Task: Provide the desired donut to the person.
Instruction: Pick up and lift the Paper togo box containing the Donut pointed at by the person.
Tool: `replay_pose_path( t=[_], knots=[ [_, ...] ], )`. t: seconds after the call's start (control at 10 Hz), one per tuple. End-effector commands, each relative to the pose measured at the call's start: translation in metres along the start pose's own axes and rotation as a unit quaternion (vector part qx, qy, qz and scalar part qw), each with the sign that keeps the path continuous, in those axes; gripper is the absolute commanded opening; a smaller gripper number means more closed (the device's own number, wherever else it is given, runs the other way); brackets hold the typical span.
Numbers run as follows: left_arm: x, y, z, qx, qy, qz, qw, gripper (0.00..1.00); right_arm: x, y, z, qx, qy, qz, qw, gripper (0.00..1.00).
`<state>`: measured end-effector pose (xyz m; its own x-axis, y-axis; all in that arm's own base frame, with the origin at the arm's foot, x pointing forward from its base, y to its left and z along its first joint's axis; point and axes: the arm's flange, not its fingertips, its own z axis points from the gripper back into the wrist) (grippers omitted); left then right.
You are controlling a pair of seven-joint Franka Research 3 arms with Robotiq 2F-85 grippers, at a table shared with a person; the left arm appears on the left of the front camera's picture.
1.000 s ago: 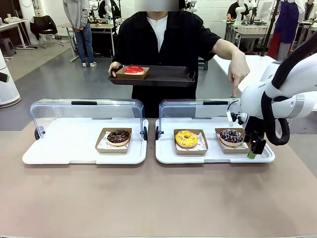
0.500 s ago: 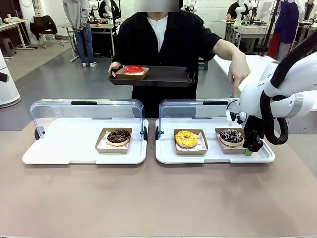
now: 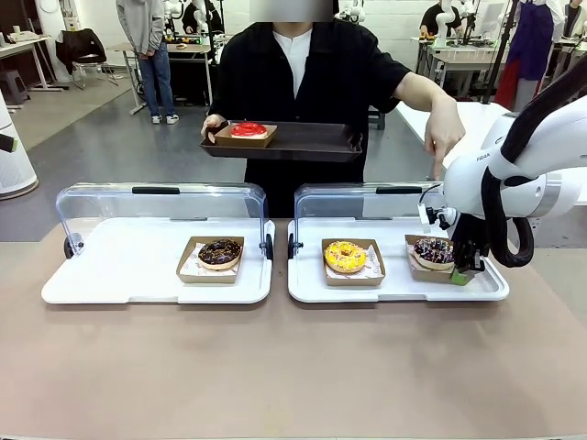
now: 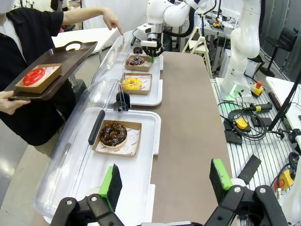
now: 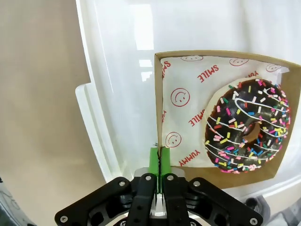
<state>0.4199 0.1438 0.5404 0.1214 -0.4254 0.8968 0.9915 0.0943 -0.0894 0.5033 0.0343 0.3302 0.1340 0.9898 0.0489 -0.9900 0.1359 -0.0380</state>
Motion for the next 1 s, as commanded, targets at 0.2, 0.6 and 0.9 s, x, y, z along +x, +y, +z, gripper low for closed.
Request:
replay_pose_path(
  t=[0.2, 0.6, 0.9],
  knots=[
    [0.0, -0.001, 0.001, 0.001, -0.001, -0.001, 1.0, 0.98, 0.0, 0.0, 0.0, 0.0, 0.004, 0.013, 1.0, 0.0],
    [0.0, -0.001, 0.001, 0.001, -0.001, -0.001, 1.0, 0.98, 0.031, 0.056, 0.081, 0.011, 0.08, 0.042, 0.996, 0.0],
    [0.0, -0.001, 0.001, 0.001, -0.001, -0.001, 1.0, 0.98, 0.053, 0.112, 0.154, 0.002, 0.116, 0.026, 0.993, 0.0]
  ],
)
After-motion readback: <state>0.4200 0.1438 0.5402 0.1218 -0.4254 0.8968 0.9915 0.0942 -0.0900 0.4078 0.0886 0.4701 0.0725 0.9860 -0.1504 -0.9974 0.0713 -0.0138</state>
